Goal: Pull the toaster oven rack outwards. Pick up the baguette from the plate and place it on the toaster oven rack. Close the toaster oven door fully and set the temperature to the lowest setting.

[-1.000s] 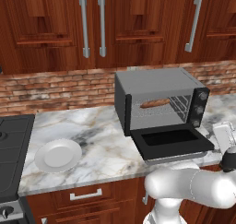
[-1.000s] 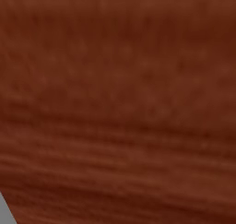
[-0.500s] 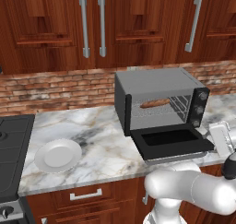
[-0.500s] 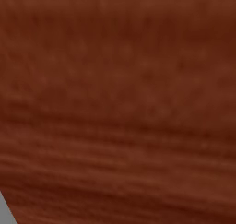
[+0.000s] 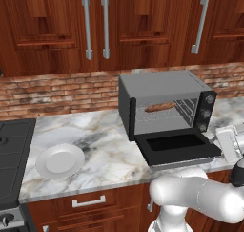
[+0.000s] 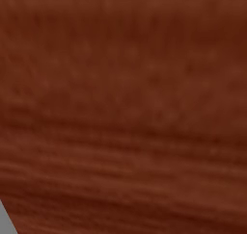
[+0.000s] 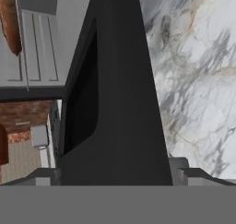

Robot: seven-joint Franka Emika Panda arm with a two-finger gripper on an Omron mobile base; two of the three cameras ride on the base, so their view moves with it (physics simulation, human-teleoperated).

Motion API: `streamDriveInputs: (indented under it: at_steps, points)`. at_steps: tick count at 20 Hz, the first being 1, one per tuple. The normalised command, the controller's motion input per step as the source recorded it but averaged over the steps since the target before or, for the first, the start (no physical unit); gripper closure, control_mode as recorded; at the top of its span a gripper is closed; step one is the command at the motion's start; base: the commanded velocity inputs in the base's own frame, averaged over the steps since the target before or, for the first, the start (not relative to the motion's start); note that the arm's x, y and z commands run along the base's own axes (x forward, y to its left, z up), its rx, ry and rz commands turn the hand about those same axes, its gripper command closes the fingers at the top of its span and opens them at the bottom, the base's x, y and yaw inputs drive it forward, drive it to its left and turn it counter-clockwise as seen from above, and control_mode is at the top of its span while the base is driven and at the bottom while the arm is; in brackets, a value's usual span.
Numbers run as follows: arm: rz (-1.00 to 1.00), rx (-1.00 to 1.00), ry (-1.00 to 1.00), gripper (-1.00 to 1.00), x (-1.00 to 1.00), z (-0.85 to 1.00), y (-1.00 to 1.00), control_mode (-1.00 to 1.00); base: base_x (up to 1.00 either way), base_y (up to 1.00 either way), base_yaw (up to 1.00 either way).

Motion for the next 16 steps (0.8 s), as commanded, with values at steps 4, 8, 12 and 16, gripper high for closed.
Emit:
streamDriveInputs:
  at_steps: [4, 8, 12, 16]
  points:
    - [0.0, 0.0, 0.01, -1.0, 0.0, -0.28, 0.24, -1.0, 0.0, 0.0, 0.0]
    - [0.0, 0.0, 0.0, -1.0, 0.0, -0.51, 0.05, -1.0, 0.0, 0.0, 0.0]
    - [0.0, 0.0, 0.0, -1.0, -0.19, -0.31, 0.0, -1.0, 0.0, 0.0, 0.0]
    - [0.0, 0.0, -0.02, -1.0, -0.05, -0.01, 0.02, -1.0, 0.0, 0.0, 0.0]
